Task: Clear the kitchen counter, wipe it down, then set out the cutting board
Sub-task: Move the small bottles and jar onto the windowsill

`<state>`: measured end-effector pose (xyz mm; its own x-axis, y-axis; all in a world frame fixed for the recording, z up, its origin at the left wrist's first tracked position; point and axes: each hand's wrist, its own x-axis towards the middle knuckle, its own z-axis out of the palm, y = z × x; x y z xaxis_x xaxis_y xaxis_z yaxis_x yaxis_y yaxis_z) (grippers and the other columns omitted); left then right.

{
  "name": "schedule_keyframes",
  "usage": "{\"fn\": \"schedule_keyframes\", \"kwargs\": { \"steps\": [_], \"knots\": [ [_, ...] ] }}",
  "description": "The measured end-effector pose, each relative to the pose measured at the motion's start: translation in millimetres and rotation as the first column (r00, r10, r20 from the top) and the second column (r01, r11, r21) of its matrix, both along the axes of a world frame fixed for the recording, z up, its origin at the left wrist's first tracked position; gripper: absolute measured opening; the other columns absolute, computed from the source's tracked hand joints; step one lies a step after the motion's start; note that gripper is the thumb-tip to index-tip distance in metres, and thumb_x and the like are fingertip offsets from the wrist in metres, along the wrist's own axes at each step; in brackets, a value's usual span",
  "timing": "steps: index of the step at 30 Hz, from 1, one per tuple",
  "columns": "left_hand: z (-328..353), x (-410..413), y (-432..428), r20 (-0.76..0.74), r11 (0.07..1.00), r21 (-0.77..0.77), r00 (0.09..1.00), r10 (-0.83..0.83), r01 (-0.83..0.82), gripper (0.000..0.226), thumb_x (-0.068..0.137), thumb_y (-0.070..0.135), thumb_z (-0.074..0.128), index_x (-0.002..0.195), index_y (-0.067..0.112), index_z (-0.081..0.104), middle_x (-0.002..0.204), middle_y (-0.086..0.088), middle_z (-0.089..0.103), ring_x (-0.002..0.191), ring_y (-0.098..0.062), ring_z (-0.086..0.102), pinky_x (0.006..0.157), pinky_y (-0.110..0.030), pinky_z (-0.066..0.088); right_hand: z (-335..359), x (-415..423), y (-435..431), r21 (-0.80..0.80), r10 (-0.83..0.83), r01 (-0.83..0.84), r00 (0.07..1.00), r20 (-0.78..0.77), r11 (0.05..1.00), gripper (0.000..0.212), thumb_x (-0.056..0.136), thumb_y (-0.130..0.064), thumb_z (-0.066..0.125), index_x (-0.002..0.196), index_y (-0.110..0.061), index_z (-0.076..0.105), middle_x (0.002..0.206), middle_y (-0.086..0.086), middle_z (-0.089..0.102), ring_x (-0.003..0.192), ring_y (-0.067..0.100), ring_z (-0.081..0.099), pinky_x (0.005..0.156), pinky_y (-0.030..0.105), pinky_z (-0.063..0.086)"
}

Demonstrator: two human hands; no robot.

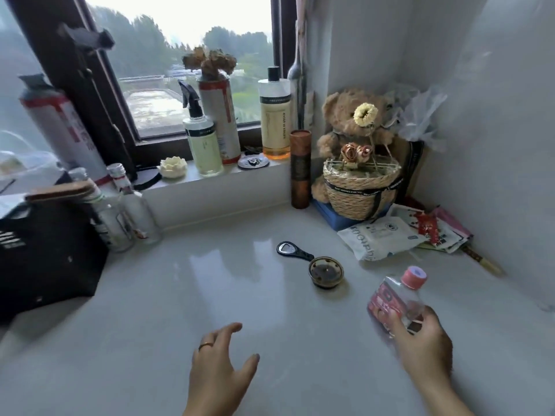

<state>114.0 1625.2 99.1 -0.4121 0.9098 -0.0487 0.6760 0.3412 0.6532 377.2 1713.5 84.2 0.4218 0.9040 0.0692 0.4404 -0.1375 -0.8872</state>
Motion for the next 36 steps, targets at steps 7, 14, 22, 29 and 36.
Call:
{"fn": "schedule_keyframes", "kwargs": {
  "steps": [7,14,22,29,36],
  "knots": [
    [-10.0,-97.4,-28.6,-0.137,0.927,-0.012,0.919,0.369,-0.374,0.058,0.075,0.041,0.065,0.128,0.035,0.043,0.14,0.003,0.042,0.13,-0.025,0.031,0.101,-0.035,0.034,8.1,-113.2,13.2,0.008,0.411,-0.415,0.897,-0.161,0.91,0.027,0.072,-0.01,0.076,0.092,-0.015,0.059,0.087,0.008,0.065,0.077,0.026,0.062,0.054,0.007,0.044],
    [-27.6,-160.2,-34.9,-0.323,0.92,0.061,0.865,0.384,-0.386,0.082,0.07,0.078,0.02,0.105,0.022,0.069,0.121,-0.013,0.063,0.115,-0.046,0.052,0.089,-0.053,0.047,30.7,-248.5,76.7,0.007,0.627,-0.627,0.777,-0.056,0.779,0.018,0.085,-0.016,0.062,0.101,-0.01,0.057,0.088,0.007,0.065,0.087,0.029,0.061,0.073,0.035,0.046],
    [-40.2,-158.0,-25.9,-0.239,0.916,0.027,0.887,0.394,-0.4,0.057,0.051,0.047,0.046,0.084,0.011,0.075,0.092,-0.016,0.073,0.089,-0.046,0.065,0.065,-0.055,0.053,23.3,-360.7,138.0,-0.052,0.665,-0.667,0.745,-0.055,0.743,0.023,0.082,-0.013,0.059,0.104,-0.01,0.055,0.099,0.009,0.064,0.084,0.024,0.053,0.067,0.027,0.036],
    [-38.9,-168.4,-15.9,-0.144,0.856,0.018,0.846,0.513,-0.516,0.077,0.025,0.041,0.067,0.092,0.003,0.069,0.087,-0.015,0.074,0.09,-0.04,0.068,0.068,-0.053,0.053,12.9,-404.1,169.7,-0.08,0.688,-0.688,0.725,-0.031,0.721,0.032,0.079,-0.002,0.061,0.11,-0.007,0.054,0.113,0.016,0.063,0.097,0.027,0.057,0.08,0.032,0.041],
    [-43.2,-170.2,-9.3,-0.161,0.832,0.046,0.818,0.552,-0.552,0.077,0.037,0.057,0.046,0.089,0.005,0.07,0.09,-0.013,0.073,0.092,-0.035,0.068,0.077,-0.034,0.031,9.8,-430.8,199.7,-0.058,0.745,-0.744,0.667,0.001,0.666,0.042,0.082,0.009,0.054,0.12,-0.008,0.048,0.117,0.017,0.061,0.105,0.029,0.057,0.08,0.027,0.04]
  ]
}}
